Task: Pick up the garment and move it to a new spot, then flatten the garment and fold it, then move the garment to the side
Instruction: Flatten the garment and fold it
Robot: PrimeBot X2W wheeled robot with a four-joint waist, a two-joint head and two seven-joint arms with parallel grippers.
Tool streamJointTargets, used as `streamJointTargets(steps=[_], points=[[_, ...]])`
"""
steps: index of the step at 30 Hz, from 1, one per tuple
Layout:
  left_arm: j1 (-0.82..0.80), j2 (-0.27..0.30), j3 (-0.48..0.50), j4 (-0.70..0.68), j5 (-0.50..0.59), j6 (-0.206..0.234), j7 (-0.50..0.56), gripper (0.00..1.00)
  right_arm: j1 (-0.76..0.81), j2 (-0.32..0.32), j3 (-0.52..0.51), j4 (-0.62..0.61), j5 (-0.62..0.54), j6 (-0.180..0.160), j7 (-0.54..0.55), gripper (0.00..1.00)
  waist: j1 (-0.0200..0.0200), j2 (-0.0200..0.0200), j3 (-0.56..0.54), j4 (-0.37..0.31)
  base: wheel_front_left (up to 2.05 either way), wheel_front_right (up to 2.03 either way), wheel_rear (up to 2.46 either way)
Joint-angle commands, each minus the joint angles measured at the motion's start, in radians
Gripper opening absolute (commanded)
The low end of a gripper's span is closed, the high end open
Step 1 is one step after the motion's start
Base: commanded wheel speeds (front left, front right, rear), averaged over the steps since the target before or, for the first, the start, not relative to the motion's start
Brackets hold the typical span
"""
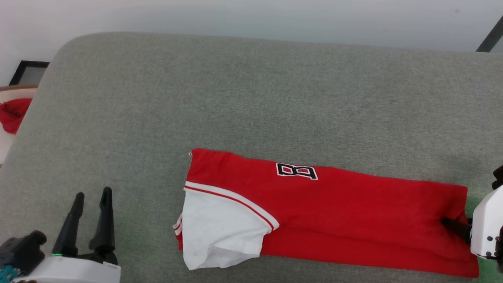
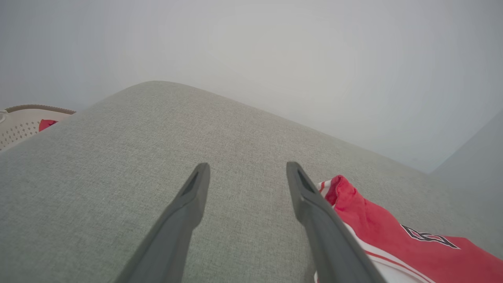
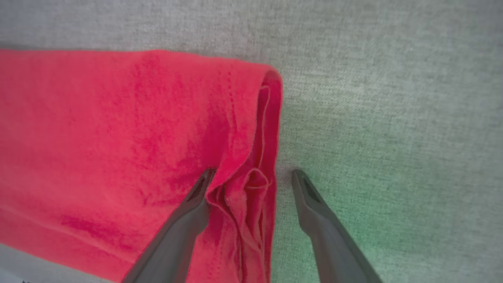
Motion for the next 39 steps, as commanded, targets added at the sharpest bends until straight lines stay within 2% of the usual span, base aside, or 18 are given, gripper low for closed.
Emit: streamJointTargets(steps=[1, 2, 3, 4, 17, 27, 35, 39], points=[[-0.013, -0.003, 0.003, 0.002, 0.002, -0.005, -0.005, 1.00, 0.008, 0.014, 0.020, 0.029, -0.007, -0.001, 0.011, 1.00, 0.0000, 0.0000, 0.005, 0.005, 0.00, 0.00, 0.00], [-0.014, -0.006, 0.004, 0.005, 0.001, -0.009, -0.005, 1.00, 0.004, 0.018, 0.021, 0.045, 0.000, -0.001, 0.016, 1.00, 0.0000, 0.0000, 0.007, 0.006, 0.00, 0.00, 0.00], [-0.014, -0.009, 0.006, 0.007, 0.002, -0.011, -0.005, 1.00, 0.000, 0.018, 0.030, 0.056, 0.003, -0.001, 0.026, 0.41, 0.0000, 0.0000, 0.008, 0.007, 0.00, 0.00, 0.00], [-0.015, -0.011, 0.007, 0.010, 0.003, -0.012, -0.005, 1.00, 0.004, 0.012, 0.044, 0.067, 0.008, -0.001, 0.036, 0.00, 0.0000, 0.0000, 0.009, 0.008, 0.00, 0.00, 0.00], [-0.009, -0.042, 0.038, 0.032, 0.022, -0.034, -0.005, 1.00, -0.053, -0.019, 0.057, 0.095, 0.052, -0.001, -0.012, 0.00, 0.0000, 0.0000, -0.009, -0.001, 0.00, 0.00, 0.00], [0.024, -0.054, 0.059, 0.042, 0.029, -0.047, -0.005, 1.00, -0.081, -0.106, 0.037, 0.137, 0.064, -0.001, -0.056, 0.00, 0.0000, 0.0000, -0.054, -0.025, 0.00, 0.00, 0.00], [0.050, -0.043, 0.064, 0.036, 0.029, -0.044, -0.001, 1.00, -0.105, -0.183, -0.014, 0.237, 0.052, -0.001, -0.082, 0.00, 0.0000, 0.0000, -0.079, -0.044, 0.00, 0.00, 0.00], [0.057, -0.037, 0.065, 0.030, 0.027, -0.038, 0.004, 1.00, -0.123, -0.202, -0.022, 0.281, 0.047, -0.001, -0.090, 0.00, 0.0000, 0.0000, -0.089, -0.055, 0.00, 0.00, 0.00]])
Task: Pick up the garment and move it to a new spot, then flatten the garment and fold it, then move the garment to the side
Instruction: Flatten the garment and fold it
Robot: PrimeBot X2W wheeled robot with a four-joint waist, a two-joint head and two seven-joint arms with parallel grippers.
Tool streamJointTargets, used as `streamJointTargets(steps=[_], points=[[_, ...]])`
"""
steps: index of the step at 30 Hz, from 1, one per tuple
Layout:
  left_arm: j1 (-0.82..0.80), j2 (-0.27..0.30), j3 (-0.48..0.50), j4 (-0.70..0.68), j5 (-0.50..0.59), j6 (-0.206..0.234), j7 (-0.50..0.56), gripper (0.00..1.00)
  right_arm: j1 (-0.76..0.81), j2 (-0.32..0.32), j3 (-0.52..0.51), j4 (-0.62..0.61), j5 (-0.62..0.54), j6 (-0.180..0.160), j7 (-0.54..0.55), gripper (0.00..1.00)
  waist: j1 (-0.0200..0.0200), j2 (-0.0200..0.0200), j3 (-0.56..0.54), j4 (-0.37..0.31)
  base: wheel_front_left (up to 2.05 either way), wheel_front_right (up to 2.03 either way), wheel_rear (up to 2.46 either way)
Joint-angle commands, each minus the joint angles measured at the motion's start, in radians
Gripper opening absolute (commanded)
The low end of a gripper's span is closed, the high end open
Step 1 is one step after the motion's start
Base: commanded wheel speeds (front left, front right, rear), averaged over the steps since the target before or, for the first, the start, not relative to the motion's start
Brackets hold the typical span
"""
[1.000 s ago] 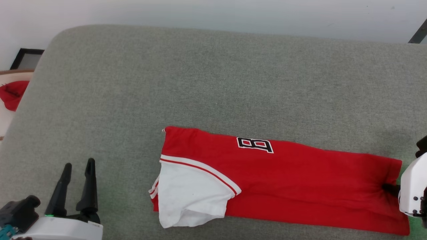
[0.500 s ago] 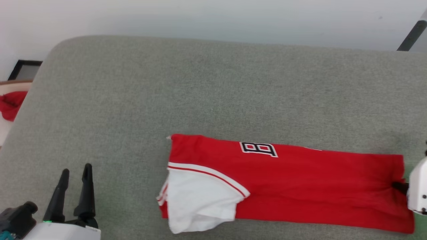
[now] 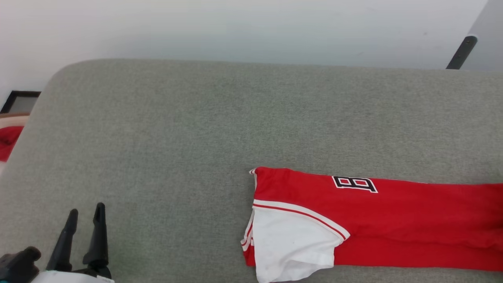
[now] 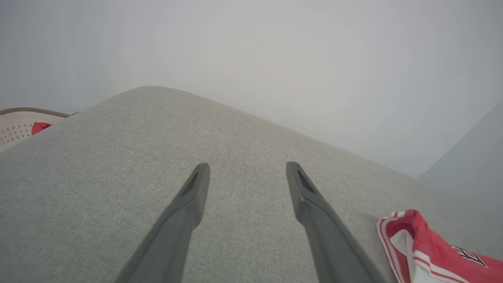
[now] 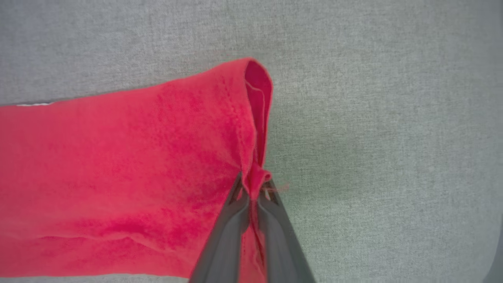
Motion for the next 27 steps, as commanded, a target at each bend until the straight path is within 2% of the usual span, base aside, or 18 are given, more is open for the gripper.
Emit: streamJointTargets(steps=[1, 5, 12, 18, 23, 27], points=[[0.012, 0.005, 0.004, -0.005, 0.002, 0.005, 0.001, 1.00, -0.013, -0.008, 0.004, 0.006, -0.002, -0.001, -0.005, 0.00, 0.0000, 0.0000, -0.009, -0.010, 0.00, 0.00, 0.00], [0.032, 0.006, 0.010, -0.011, -0.004, 0.013, 0.005, 1.00, -0.017, -0.007, 0.043, -0.017, 0.012, -0.001, 0.004, 0.00, 0.0000, 0.0000, -0.029, -0.031, 0.00, 0.00, 0.00], [0.064, 0.006, 0.015, -0.015, -0.013, 0.021, 0.010, 1.00, 0.013, 0.012, 0.105, -0.158, 0.064, -0.001, 0.043, 0.00, 0.0000, 0.0000, -0.068, -0.068, 0.00, 0.00, 0.00], [0.074, 0.000, 0.009, -0.019, -0.022, 0.029, 0.019, 1.00, 0.037, 0.047, 0.161, -0.372, 0.115, -0.001, 0.090, 0.00, 0.0000, 0.0000, -0.092, -0.091, 0.00, 0.00, 0.00], [0.060, -0.007, -0.004, -0.010, -0.025, 0.026, 0.023, 1.00, 0.024, 0.105, 0.237, -0.511, 0.130, -0.001, 0.104, 0.00, 0.0000, 0.0000, -0.096, -0.091, 0.00, 0.00, 0.00], [0.043, -0.011, -0.015, 0.001, -0.030, 0.018, 0.023, 1.00, -0.009, 0.152, 0.312, -0.558, 0.111, -0.001, 0.098, 0.00, 0.0000, 0.0000, -0.093, -0.075, 0.00, 0.00, 0.00]])
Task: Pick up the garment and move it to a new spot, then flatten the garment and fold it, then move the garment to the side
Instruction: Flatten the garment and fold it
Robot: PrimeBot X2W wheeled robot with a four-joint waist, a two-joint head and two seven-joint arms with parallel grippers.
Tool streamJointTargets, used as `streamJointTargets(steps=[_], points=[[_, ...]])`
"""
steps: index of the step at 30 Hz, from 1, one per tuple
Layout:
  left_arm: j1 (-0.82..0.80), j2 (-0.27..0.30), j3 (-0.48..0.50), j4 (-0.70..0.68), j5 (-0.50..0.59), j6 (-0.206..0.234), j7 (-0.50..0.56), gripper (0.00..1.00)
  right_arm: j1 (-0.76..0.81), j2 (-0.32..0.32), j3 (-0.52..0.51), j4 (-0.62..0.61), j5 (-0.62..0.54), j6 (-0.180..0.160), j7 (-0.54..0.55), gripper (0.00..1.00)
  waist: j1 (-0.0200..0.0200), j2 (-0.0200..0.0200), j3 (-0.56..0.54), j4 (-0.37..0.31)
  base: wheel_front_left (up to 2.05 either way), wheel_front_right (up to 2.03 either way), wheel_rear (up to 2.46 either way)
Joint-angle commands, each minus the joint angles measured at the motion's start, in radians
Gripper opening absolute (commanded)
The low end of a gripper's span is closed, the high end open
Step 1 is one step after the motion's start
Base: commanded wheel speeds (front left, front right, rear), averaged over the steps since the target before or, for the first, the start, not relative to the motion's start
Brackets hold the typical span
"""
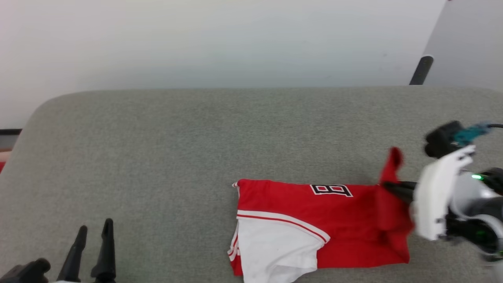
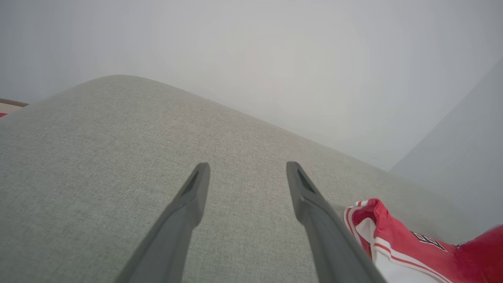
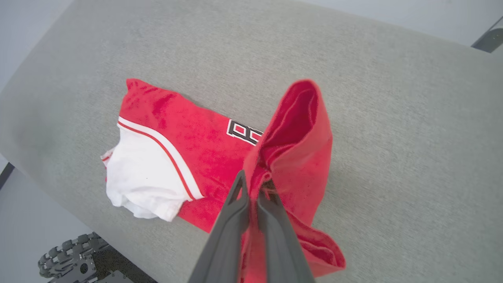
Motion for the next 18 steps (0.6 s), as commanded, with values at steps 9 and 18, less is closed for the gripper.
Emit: streamJointTargets(steps=[9, 18], points=[[-0.065, -0.022, -0.039, 0.043, 0.005, -0.021, -0.009, 1.00, -0.108, 0.124, 0.180, 0.085, -0.034, 0.000, -0.064, 0.00, 0.0000, -0.0001, 0.019, 0.091, 0.00, 0.00, 0.00], [-0.129, -0.050, -0.079, 0.100, 0.011, -0.043, -0.018, 1.00, -0.188, 0.208, 0.316, 0.265, -0.058, 0.000, -0.146, 0.00, 0.0000, -0.0001, 0.035, 0.186, 0.00, 0.00, 0.00]])
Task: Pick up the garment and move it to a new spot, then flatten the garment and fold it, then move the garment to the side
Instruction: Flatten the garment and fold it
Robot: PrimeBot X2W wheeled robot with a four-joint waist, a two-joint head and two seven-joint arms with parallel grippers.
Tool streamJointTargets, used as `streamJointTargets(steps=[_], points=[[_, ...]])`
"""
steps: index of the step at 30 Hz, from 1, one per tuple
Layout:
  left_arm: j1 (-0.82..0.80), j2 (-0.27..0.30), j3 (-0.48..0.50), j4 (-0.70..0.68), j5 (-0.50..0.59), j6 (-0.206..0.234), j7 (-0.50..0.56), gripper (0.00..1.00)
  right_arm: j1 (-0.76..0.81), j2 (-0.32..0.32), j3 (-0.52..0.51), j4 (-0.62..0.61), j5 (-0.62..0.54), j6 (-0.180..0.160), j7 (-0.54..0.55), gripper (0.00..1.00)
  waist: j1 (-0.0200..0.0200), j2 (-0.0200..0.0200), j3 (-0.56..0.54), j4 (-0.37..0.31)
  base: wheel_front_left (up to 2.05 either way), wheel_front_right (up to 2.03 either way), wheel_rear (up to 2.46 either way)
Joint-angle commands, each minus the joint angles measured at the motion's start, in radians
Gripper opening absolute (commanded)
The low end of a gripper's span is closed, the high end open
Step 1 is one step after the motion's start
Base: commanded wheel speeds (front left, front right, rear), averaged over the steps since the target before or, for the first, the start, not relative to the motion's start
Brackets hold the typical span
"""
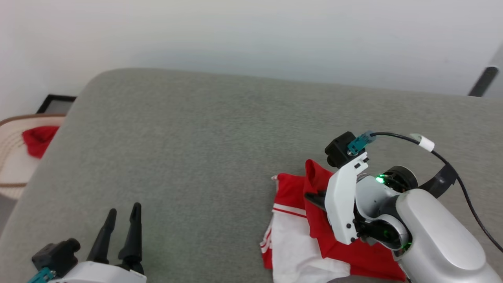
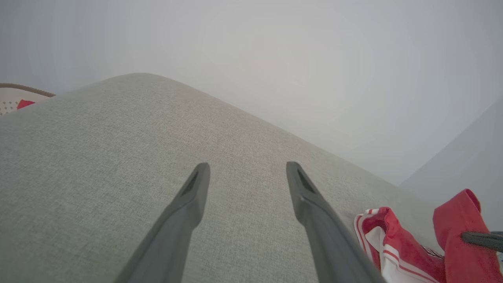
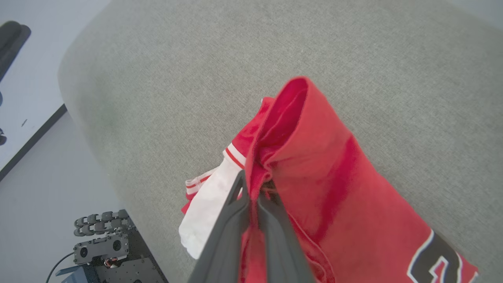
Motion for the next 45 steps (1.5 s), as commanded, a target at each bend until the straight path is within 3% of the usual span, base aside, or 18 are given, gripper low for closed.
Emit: streamJointTargets(steps=[1, 9, 10, 11, 12, 14, 21, 28, 37, 45], points=[[-0.012, -0.004, -0.001, 0.006, 0.006, -0.006, -0.005, 1.00, -0.013, 0.008, 0.007, 0.022, -0.010, 0.000, -0.017, 0.00, 0.0000, 0.0000, 0.011, 0.037, 0.00, 0.00, 0.00], [-0.041, -0.017, -0.008, 0.040, 0.003, -0.017, -0.013, 1.00, -0.061, 0.053, 0.070, 0.215, -0.008, 0.000, -0.111, 0.00, 0.0000, 0.0000, 0.022, 0.064, 0.00, 0.00, 0.00], [-0.043, -0.018, -0.007, 0.043, 0.003, -0.019, -0.013, 1.00, -0.072, 0.057, 0.082, 0.234, -0.006, 0.000, -0.119, 0.17, 0.0000, 0.0000, 0.023, 0.063, 0.00, 0.00, 0.00], [-0.047, -0.019, -0.006, 0.046, 0.002, -0.020, -0.015, 1.00, -0.083, 0.059, 0.090, 0.250, -0.004, 0.000, -0.128, 0.43, 0.0000, 0.0000, 0.023, 0.062, 0.00, 0.00, 0.00], [-0.049, -0.019, -0.006, 0.047, 0.003, -0.022, -0.015, 1.00, -0.089, 0.064, 0.099, 0.263, 0.000, 0.000, -0.138, 0.49, 0.0000, 0.0000, 0.022, 0.061, 0.00, 0.00, 0.00], [-0.049, -0.018, -0.001, 0.050, 0.002, -0.022, -0.017, 1.00, -0.102, 0.069, 0.123, 0.281, 0.011, 0.000, -0.156, 1.00, 0.0000, 0.0000, 0.020, 0.053, 0.00, 0.00, 0.00], [-0.033, -0.006, 0.015, 0.044, 0.008, -0.023, -0.020, 1.00, -0.137, 0.047, 0.177, 0.267, 0.078, 0.000, -0.214, 1.00, 0.0000, 0.0000, 0.006, 0.009, 0.00, 0.00, 0.00], [-0.011, 0.012, 0.029, 0.019, 0.027, -0.014, -0.020, 1.00, -0.134, -0.036, 0.189, 0.181, 0.104, 0.000, -0.310, 1.00, 0.0000, 0.0000, -0.008, -0.062, 0.00, 0.00, 0.00], [0.021, 0.025, 0.045, -0.020, 0.060, -0.002, -0.022, 1.00, -0.055, -0.174, 0.130, 0.098, 0.059, 0.000, -0.544, 1.00, 0.0000, 0.0000, -0.030, -0.168, 0.00, 0.00, 0.00], [0.057, 0.031, 0.057, -0.031, 0.076, 0.003, -0.022, 1.00, 0.066, -0.237, 0.023, 0.095, 0.013, 0.000, -0.719, 1.00, 0.0000, 0.0000, -0.052, -0.236, 0.00, 0.00, 0.00]])
